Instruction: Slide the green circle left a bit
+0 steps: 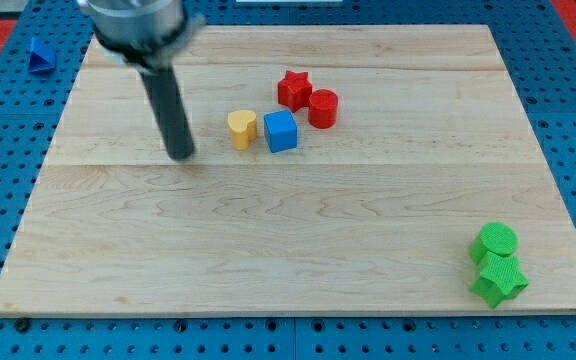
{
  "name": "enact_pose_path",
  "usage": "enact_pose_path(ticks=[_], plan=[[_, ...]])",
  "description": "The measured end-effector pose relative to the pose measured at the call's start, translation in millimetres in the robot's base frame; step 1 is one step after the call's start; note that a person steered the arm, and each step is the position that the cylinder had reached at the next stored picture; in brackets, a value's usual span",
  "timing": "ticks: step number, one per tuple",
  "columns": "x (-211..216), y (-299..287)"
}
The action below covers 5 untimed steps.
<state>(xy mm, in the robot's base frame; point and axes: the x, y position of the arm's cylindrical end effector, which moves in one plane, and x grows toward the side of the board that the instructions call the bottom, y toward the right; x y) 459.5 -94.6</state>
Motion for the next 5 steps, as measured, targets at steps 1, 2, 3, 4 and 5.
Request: enact_pose_path(ticks=[1,2,3,4,5], plan=[[33.2,140.5],[6.2,302.5],[31.6,404.0],[81.9,365.0],[102.1,327.9]])
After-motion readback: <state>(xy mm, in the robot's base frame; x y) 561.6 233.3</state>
